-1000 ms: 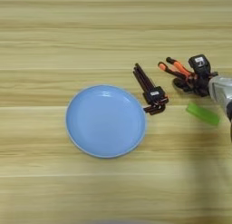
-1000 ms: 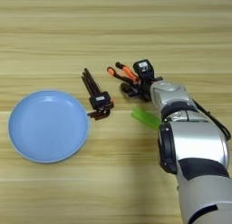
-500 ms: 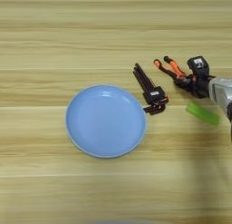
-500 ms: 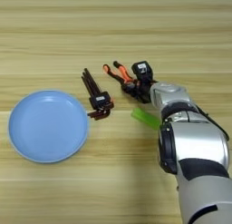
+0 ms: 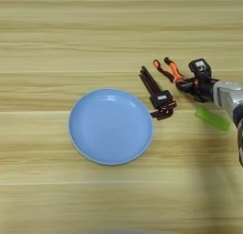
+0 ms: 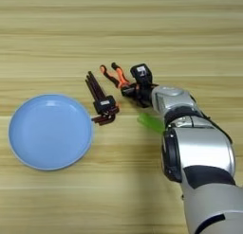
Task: Move the objects on the table
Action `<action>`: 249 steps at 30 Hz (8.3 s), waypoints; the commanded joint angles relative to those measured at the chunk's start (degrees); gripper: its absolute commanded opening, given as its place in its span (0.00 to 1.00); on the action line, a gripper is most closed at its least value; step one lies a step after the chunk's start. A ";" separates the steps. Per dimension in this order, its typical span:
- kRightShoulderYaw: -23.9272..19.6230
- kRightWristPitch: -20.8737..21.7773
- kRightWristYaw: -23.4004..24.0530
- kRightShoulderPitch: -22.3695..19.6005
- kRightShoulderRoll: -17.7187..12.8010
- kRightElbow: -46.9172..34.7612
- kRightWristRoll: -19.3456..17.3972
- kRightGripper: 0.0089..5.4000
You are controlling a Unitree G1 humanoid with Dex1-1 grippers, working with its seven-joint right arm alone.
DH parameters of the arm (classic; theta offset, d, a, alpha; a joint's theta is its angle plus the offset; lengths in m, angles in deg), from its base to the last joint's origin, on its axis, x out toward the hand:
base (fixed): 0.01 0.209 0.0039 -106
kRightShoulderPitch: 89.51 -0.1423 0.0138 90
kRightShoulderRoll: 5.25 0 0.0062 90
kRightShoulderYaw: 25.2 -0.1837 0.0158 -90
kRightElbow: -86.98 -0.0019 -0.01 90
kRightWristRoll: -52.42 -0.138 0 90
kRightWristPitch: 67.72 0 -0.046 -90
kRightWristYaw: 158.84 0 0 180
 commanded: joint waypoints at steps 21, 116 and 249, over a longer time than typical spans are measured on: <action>0.62 1.65 -9.41 -3.38 1.41 -25.52 -5.26 0.16; 25.60 -8.29 -32.33 21.86 -2.06 -65.98 -6.71 0.16; 19.43 -12.98 -15.25 11.39 -3.27 -34.75 6.06 1.00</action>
